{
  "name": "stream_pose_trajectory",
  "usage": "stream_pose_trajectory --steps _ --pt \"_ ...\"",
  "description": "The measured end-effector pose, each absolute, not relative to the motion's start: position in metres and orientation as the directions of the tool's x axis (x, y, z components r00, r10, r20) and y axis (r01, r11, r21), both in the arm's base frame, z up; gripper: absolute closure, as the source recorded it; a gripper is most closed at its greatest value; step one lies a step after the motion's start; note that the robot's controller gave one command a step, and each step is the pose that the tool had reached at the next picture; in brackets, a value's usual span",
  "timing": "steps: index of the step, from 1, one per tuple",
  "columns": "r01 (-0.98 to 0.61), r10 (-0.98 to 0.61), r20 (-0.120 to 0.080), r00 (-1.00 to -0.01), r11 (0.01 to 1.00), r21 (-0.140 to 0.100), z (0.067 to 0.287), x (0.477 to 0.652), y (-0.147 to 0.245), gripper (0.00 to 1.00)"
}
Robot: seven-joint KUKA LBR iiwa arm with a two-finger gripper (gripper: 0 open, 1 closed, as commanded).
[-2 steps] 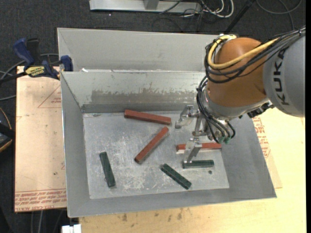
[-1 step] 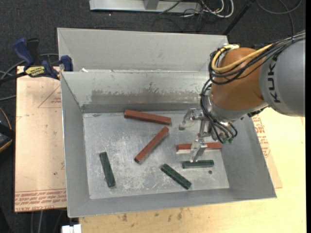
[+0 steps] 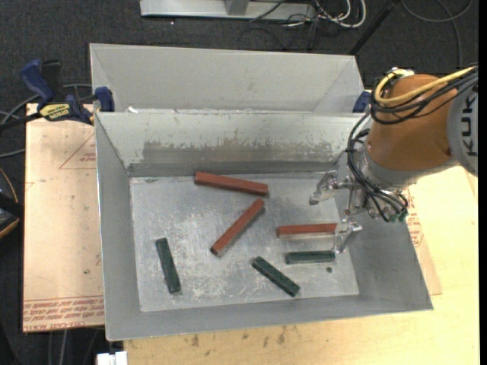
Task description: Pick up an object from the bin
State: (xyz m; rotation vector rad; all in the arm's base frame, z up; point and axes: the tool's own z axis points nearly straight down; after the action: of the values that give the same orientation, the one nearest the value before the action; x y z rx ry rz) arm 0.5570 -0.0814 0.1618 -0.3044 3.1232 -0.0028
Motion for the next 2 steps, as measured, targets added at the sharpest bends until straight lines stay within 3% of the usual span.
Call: stream_pose_trajectory --steps 1,2 --pt "-0.154 -0.154 -0.004 -0.988 0.988 0.001 0.142 0.581 -0.077 0.0" --pt "-0.198 -0.198 -0.01 -0.98 0.98 0.0 0.071 0.587 -0.081 0.0"
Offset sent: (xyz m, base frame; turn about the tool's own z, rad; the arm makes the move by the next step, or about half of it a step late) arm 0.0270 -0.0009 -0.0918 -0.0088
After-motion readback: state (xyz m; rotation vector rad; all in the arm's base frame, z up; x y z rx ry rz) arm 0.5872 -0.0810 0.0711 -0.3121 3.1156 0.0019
